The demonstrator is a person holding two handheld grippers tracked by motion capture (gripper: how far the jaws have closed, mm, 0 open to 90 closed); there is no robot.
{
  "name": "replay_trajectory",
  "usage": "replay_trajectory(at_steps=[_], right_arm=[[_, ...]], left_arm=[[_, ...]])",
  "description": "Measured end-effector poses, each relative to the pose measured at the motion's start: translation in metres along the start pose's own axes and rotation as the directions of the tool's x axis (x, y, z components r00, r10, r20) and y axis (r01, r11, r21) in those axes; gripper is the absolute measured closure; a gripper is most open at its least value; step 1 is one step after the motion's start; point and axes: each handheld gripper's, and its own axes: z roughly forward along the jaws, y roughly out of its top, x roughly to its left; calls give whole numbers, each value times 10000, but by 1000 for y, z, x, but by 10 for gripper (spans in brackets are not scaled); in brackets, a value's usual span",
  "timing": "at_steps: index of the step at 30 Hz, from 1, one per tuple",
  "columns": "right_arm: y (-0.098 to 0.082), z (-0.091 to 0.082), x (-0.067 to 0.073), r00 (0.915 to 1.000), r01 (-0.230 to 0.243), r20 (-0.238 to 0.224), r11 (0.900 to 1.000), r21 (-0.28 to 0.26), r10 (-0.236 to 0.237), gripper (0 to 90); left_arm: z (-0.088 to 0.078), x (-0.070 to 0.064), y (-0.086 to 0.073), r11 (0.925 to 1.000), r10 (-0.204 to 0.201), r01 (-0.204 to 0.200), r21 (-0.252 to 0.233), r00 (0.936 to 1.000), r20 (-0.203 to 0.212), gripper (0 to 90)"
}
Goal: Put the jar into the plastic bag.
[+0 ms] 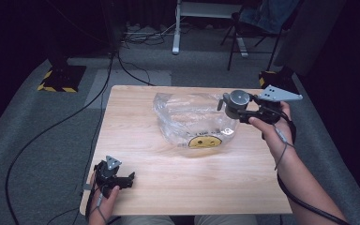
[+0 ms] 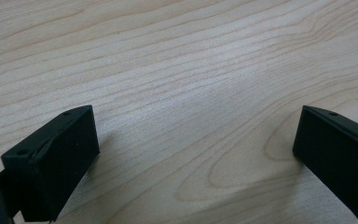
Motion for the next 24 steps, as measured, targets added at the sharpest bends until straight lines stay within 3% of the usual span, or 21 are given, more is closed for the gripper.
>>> replay_trajectory(at_steps=[24], right_arm=[[26, 51, -6, 9997, -252, 52, 9992, -312, 254, 326]], left_arm=[[1, 0, 1, 10000, 16, -16, -5, 10000, 18, 1]])
